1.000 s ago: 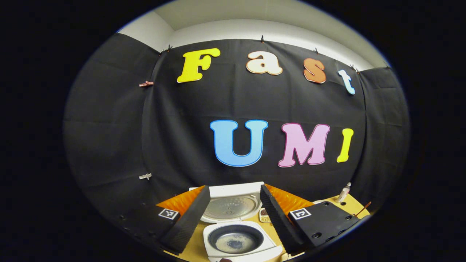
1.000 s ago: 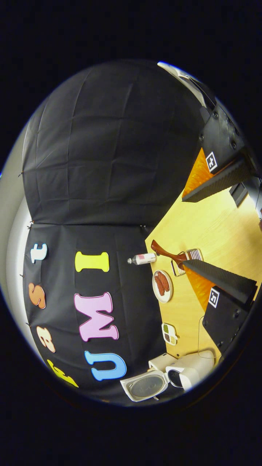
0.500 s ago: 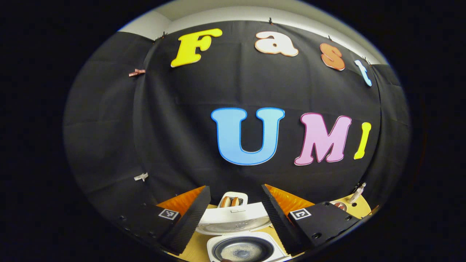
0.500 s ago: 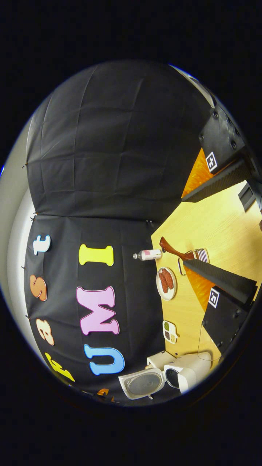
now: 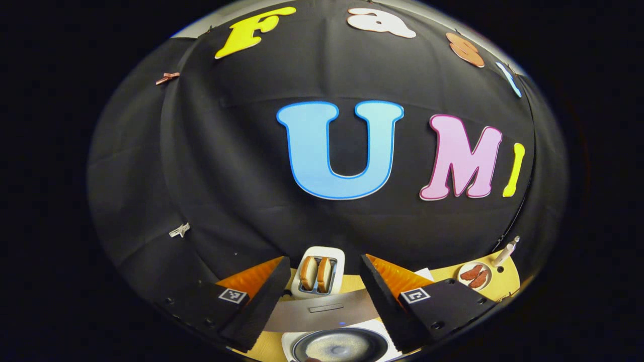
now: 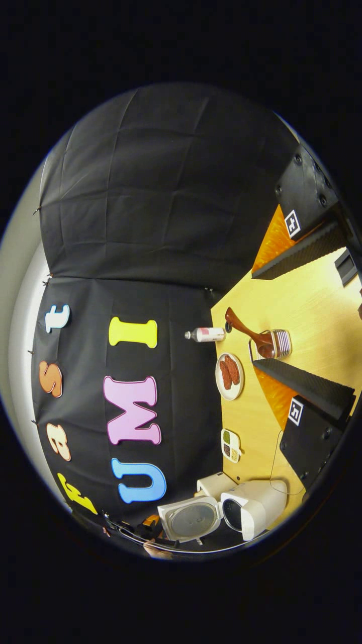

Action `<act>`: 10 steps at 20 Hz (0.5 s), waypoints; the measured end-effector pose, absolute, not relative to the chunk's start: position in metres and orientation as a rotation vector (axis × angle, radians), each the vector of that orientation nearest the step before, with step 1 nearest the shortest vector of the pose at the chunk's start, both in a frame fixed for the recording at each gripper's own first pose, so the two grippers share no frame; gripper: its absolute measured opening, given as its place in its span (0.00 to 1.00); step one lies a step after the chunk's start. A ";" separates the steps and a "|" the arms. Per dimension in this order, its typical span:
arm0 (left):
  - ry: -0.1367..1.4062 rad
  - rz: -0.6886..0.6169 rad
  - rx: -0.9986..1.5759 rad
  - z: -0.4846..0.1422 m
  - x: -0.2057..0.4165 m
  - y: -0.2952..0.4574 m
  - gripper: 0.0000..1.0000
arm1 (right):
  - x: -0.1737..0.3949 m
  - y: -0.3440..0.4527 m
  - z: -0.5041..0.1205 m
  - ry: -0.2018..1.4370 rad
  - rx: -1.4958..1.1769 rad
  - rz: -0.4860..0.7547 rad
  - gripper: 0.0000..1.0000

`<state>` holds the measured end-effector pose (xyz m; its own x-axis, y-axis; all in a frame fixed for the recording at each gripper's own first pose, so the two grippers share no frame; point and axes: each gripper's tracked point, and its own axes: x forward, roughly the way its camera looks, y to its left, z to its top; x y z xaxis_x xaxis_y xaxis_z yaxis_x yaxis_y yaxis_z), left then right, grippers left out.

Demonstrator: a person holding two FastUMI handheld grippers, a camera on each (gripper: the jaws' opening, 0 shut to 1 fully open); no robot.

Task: Close the left gripper, press the button to open the rice cooker; take a wooden spoon from the chopstick holder with the right hand, scoop a spoonful of rice and pour it into the rice cooker, then put the wooden spoon back into the chopstick holder.

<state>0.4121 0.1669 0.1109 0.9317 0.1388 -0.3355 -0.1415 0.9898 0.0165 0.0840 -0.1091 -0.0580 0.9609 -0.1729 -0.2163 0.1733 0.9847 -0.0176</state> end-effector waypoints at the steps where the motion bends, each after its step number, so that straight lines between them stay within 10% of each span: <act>1: 0.354 0.150 -0.024 0.107 0.412 0.164 0.96 | 0.086 -0.106 -0.060 0.222 0.006 -0.167 0.99; 10: 0.417 0.159 -0.104 0.086 0.370 0.139 0.99 | 0.098 -0.100 -0.099 0.287 0.040 -0.131 1.00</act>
<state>0.3698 0.1389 0.0857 0.9020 0.1319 -0.4110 -0.1744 0.9824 -0.0675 0.0976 -0.1002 -0.0988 0.9507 -0.1228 -0.2849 0.1341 0.9908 0.0202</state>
